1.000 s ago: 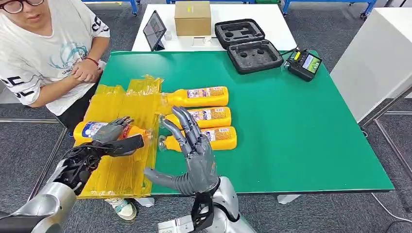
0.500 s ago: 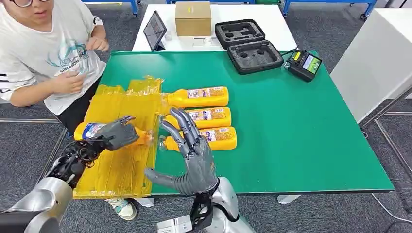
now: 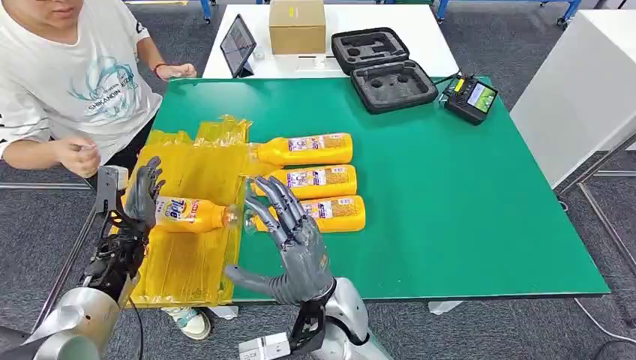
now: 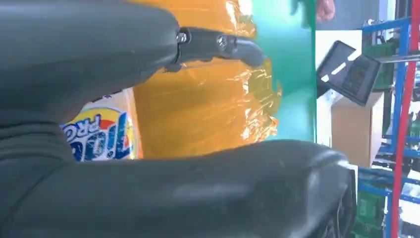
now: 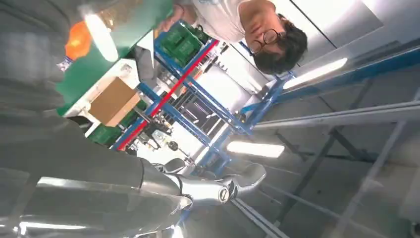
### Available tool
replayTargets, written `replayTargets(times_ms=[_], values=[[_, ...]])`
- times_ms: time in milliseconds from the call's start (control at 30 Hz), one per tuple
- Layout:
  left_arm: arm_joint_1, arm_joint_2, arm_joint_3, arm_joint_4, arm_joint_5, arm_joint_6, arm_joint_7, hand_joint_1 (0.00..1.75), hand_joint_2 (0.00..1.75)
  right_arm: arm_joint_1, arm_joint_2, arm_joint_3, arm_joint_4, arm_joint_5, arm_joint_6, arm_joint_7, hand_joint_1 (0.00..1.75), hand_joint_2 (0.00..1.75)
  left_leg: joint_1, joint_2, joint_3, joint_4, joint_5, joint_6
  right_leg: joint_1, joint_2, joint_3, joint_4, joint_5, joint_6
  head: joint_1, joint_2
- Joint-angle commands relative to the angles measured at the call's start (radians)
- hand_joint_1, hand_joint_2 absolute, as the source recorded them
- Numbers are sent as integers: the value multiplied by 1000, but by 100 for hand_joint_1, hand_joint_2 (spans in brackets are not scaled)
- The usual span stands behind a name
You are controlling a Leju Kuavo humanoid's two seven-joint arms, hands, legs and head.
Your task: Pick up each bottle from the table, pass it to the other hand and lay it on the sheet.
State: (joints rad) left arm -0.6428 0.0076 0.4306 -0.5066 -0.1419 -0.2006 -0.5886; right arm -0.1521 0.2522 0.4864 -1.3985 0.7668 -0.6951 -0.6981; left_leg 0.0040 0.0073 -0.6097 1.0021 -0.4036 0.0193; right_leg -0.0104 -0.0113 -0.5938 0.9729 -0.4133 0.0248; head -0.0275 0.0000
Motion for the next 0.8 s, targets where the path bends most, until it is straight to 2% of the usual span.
replayTargets(times_ms=[33,100,167,200,233,367,600,633,800], values=[[56,-44,54,-134,168,205,-110,0,0,1,-2,-26,83,30,-3,3,0,175,1,0,3,-1,-2,-1,1,1,4,-2,-1,-1,0,0],[132,-42,-28,-314,225,340,-110,0,0,-9,-9,-54,100,126,-3,61,0,175,1,0,2,-1,-2,-1,1,2,3,-2,-1,-1,0,0],[196,-35,-82,-456,198,472,-110,0,0,-53,-69,-48,160,274,-3,245,0,175,1,3,-1,-1,-1,-1,1,4,-2,-1,0,0,0,0],[218,-37,-93,-494,192,500,-110,0,175,-75,-94,-37,183,290,2,302,0,175,1,3,1,-1,-2,-1,1,5,0,-2,0,-1,0,0],[267,-40,-131,-587,136,602,-110,0,175,-115,-149,-45,228,384,42,447,0,175,1,3,0,-1,-2,-1,1,5,-1,-3,0,0,0,0],[360,-33,-203,-707,111,765,-110,0,175,-178,-219,-129,333,501,215,670,0,175,1,1,-1,-1,-1,0,1,3,0,-3,0,1,0,0],[365,-32,-206,-711,112,768,-110,0,175,-183,-221,-137,342,500,219,675,0,175,-2,0,-5,0,0,1,0,2,-3,-1,1,3,0,0],[364,-24,-218,-698,108,780,-110,0,175,-195,-220,-134,358,556,268,734,0,175,-1,-1,-3,0,-1,1,1,2,-2,-2,0,2,0,0],[398,-35,-243,-756,101,824,-110,0,175,-283,-223,-165,478,559,307,743,0,175,-2,1,-5,0,0,1,0,3,-5,-1,1,3,0,0]])
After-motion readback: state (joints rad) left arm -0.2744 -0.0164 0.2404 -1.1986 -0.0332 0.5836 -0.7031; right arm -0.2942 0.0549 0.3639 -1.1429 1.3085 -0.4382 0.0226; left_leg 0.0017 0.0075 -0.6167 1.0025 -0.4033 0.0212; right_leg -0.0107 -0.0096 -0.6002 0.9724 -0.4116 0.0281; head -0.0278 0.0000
